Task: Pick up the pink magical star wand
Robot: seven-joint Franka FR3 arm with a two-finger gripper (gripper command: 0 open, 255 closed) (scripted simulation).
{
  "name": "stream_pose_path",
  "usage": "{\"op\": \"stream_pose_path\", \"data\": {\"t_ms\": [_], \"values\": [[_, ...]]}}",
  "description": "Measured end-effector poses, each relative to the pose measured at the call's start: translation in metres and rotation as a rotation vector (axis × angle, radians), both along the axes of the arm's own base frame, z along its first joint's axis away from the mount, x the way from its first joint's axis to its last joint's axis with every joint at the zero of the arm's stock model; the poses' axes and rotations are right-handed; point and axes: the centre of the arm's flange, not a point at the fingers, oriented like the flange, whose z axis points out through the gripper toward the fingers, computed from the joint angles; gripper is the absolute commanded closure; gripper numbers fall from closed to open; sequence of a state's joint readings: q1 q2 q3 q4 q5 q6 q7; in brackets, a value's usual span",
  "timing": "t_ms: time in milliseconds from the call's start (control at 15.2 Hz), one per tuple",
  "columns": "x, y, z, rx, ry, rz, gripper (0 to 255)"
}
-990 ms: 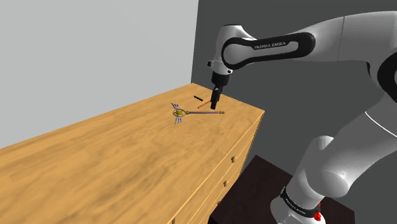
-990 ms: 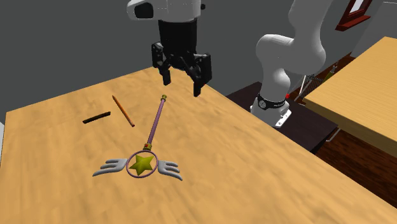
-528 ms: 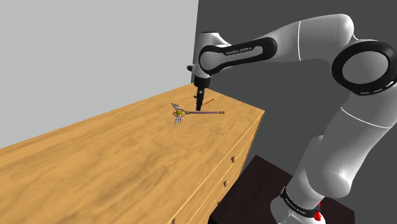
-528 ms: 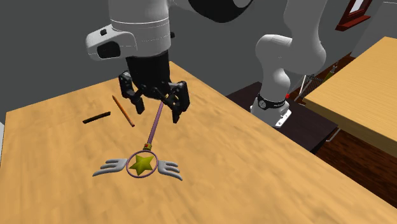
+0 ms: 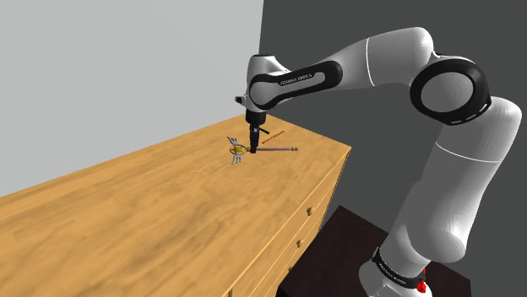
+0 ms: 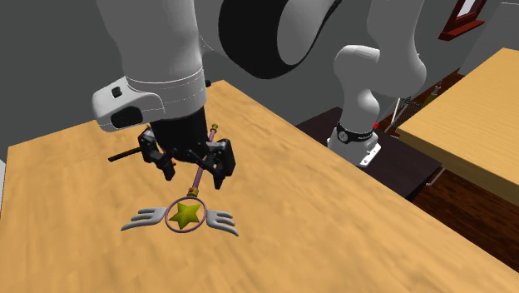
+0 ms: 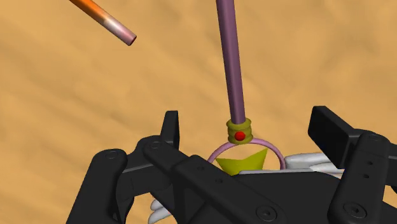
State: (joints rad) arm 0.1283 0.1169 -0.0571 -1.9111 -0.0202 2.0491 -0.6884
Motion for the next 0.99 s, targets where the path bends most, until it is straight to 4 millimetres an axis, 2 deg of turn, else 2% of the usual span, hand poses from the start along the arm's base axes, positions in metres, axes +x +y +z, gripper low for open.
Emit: {"op": "stream_pose_path", "data": {"t_ms": [198,264,660,990], "values": [[0.0,-0.001,-0.016,0.0,0.0,0.001,0],[0.001,0.0,-0.018,0.0,0.0,0.001,255],[-0.002,0.008,-0.014,0.003,0.008,0.008,255],[0.0,0.005,-0.013,0.003,-0.001,0.006,255]]}}
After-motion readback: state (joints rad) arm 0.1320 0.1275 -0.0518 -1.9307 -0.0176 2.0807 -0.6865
